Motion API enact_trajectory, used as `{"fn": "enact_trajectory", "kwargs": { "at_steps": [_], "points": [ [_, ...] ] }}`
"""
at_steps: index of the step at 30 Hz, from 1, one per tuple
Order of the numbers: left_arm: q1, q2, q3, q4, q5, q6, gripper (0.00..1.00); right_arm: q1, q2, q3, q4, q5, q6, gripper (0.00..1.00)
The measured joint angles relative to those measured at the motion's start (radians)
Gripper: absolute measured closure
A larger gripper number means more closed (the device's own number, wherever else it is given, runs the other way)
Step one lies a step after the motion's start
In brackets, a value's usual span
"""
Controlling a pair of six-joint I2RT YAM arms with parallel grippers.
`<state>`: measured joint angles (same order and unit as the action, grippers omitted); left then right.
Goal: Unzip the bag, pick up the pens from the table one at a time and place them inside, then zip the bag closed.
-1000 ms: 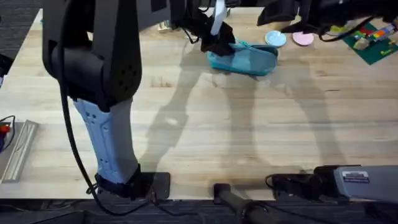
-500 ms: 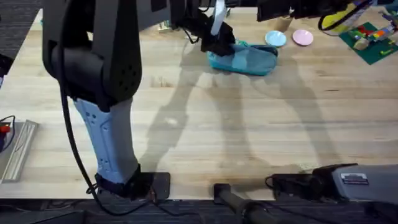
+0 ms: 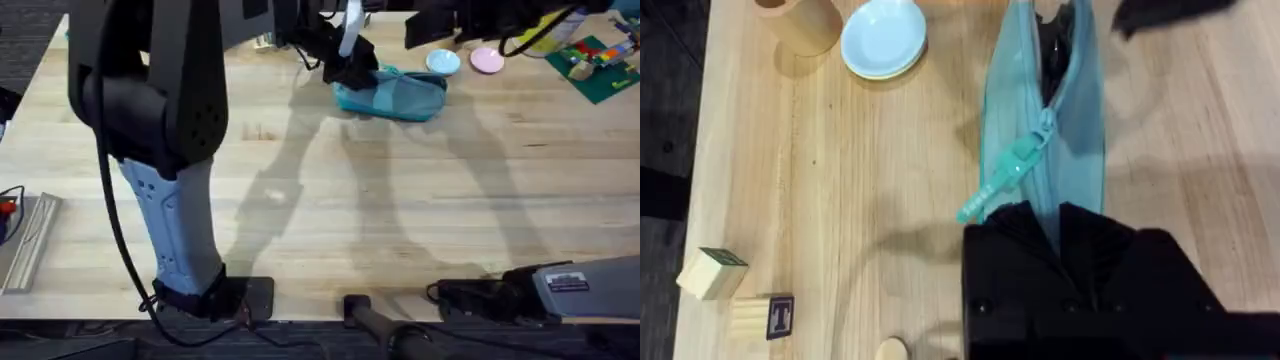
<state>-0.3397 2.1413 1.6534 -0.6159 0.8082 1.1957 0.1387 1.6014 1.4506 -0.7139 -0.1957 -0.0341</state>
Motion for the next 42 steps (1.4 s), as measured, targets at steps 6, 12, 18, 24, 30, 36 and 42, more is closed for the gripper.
{"fn": "enact_trajectory", "kwargs": {
  "at_steps": [6, 12, 18, 24, 30, 36, 42],
  "points": [
    [0.0, 0.0, 0.0, 0.0, 0.0, 0.0, 0.957, 0.004, 0.056, 0.0, 0.003, -0.019, 0.0, 0.005],
    [0.0, 0.0, 0.0, 0.0, 0.0, 0.0, 0.957, 0.016, 0.1, 0.0, 0.04, -0.023, -0.001, 0.005],
    [0.0, 0.0, 0.0, 0.0, 0.0, 0.0, 0.957, 0.03, 0.148, 0.0, 0.104, -0.03, -0.004, 0.006],
    [0.0, 0.0, 0.0, 0.0, 0.0, 0.0, 0.957, 0.036, 0.182, 0.0, 0.117, -0.03, -0.021, 0.006],
    [0.0, 0.0, 0.0, 0.0, 0.0, 0.0, 0.957, 0.045, 0.21, 0.0, 0.146, -0.03, -0.071, 0.005],
    [0.0, 0.0, 0.0, 0.0, -0.001, 0.0, 0.957, 0.047, 0.237, 0.0, 0.16, -0.031, -0.084, 0.055],
    [0.0, 0.0, 0.0, 0.0, -0.002, 0.0, 0.957, 0.048, 0.244, 0.001, 0.164, -0.039, -0.087, 0.203]
  ]
}}
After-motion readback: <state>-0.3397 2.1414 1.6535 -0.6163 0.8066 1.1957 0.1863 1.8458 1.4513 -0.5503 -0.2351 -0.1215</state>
